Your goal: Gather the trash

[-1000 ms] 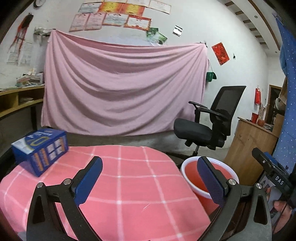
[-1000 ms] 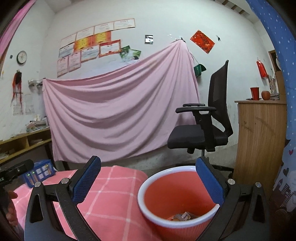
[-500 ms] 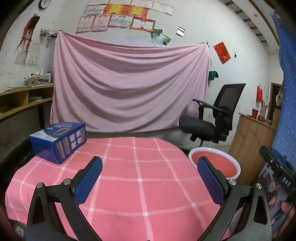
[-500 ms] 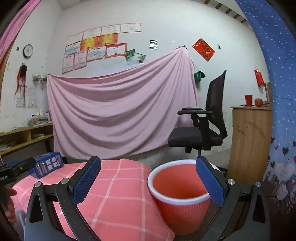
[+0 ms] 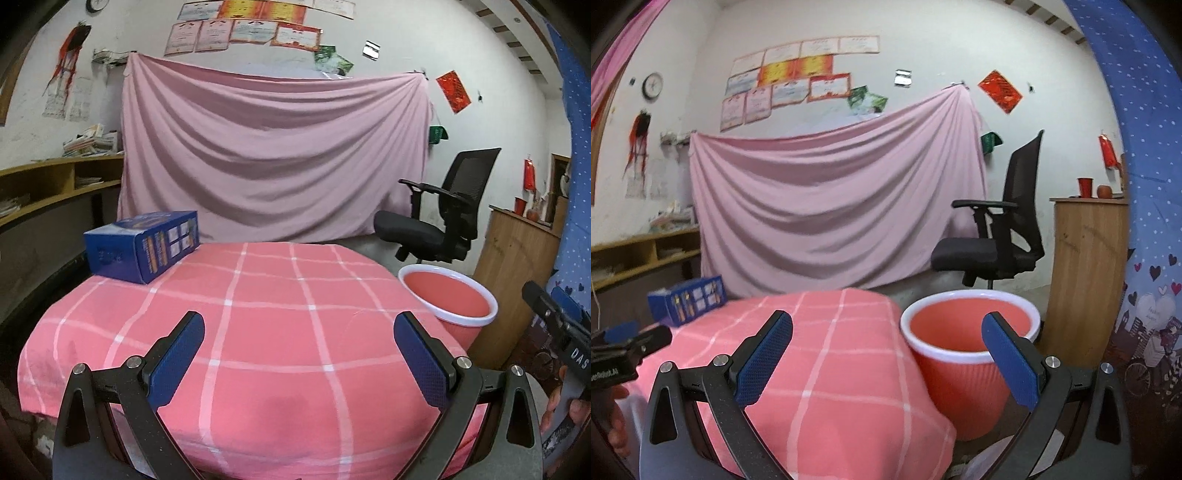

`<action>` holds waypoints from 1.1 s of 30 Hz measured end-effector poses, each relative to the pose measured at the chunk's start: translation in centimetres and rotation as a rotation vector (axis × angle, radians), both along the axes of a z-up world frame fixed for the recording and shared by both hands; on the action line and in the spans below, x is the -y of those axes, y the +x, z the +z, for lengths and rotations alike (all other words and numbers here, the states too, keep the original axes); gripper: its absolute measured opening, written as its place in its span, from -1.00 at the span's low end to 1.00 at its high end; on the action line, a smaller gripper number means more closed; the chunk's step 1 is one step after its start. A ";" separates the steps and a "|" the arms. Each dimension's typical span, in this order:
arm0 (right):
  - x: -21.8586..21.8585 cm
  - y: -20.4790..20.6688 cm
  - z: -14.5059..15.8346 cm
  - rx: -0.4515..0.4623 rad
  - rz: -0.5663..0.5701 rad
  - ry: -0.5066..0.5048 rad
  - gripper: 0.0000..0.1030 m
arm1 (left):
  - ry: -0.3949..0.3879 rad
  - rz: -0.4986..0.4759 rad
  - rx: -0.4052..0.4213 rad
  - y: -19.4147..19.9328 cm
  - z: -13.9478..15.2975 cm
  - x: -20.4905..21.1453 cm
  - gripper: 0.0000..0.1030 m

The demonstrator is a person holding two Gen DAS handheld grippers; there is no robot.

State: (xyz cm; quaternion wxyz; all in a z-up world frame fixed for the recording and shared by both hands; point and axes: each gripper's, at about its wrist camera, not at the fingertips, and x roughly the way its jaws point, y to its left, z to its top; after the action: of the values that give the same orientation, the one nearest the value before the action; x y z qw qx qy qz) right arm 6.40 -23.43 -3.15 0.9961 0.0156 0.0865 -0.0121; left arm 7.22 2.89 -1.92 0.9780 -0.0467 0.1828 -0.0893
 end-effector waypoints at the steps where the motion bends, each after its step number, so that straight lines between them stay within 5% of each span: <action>1: -0.3 0.1 -0.2 -0.004 0.004 -0.008 1.00 | -0.001 0.008 0.001 0.1 -0.1 -0.3 0.95; 33: -1.0 0.4 -1.1 -0.023 0.020 -0.042 1.00 | 0.027 0.022 0.055 -0.5 -0.9 -0.5 0.95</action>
State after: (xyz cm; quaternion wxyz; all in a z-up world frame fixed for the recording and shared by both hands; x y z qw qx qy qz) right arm 6.77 -22.46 -4.29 0.9952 -0.0065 0.0976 -0.0041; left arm 6.71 3.43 -2.81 0.9841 -0.0328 0.1564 -0.0774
